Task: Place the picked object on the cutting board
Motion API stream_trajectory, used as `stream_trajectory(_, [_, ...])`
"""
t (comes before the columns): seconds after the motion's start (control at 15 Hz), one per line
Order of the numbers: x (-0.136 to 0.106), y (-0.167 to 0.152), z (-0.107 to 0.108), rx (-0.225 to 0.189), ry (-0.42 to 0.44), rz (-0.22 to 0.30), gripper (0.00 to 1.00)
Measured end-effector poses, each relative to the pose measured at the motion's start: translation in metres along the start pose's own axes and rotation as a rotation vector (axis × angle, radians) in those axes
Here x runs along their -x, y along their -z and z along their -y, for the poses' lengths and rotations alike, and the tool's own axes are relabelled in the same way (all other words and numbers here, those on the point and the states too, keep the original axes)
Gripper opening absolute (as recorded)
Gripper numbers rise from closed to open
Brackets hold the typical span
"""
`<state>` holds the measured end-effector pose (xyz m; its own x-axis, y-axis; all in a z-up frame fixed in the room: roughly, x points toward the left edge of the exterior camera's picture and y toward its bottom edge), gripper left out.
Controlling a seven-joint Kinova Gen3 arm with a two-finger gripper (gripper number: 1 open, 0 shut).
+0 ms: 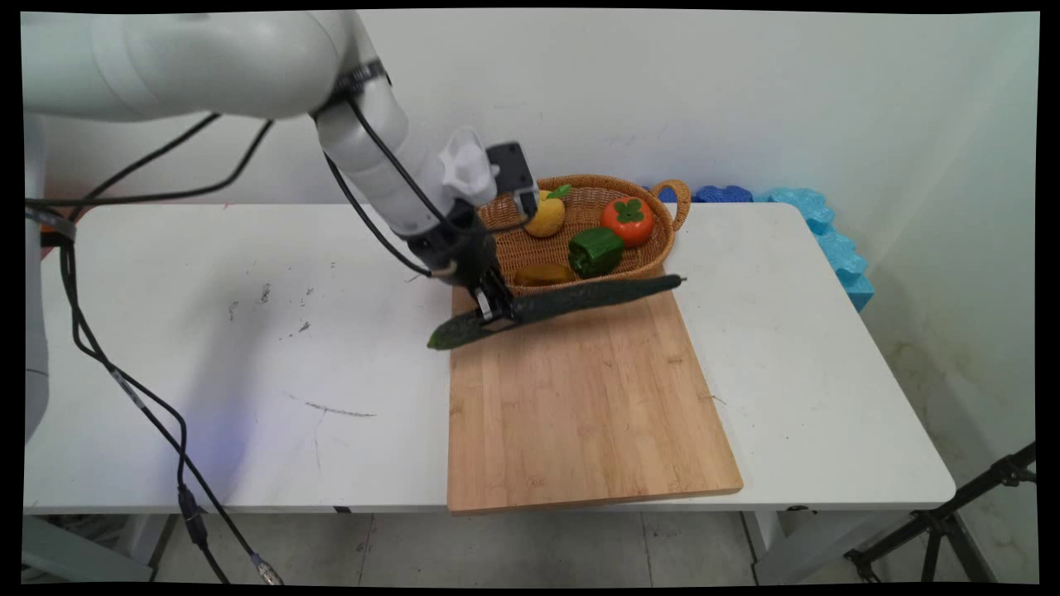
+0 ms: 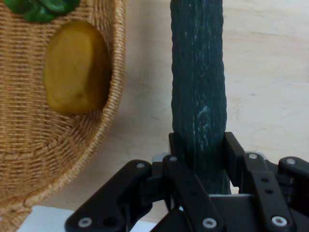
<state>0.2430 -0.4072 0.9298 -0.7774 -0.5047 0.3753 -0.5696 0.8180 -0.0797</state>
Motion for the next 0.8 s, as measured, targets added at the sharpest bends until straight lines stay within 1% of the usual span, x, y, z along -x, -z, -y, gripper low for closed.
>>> stream_trajectory(0.4, [0.002,-0.037,-0.001,-0.004,0.006,0.031,0.0])
stream_trajectory(0.8, [0.0,-0.058,-0.002,-0.006,0.013,0.033,0.0])
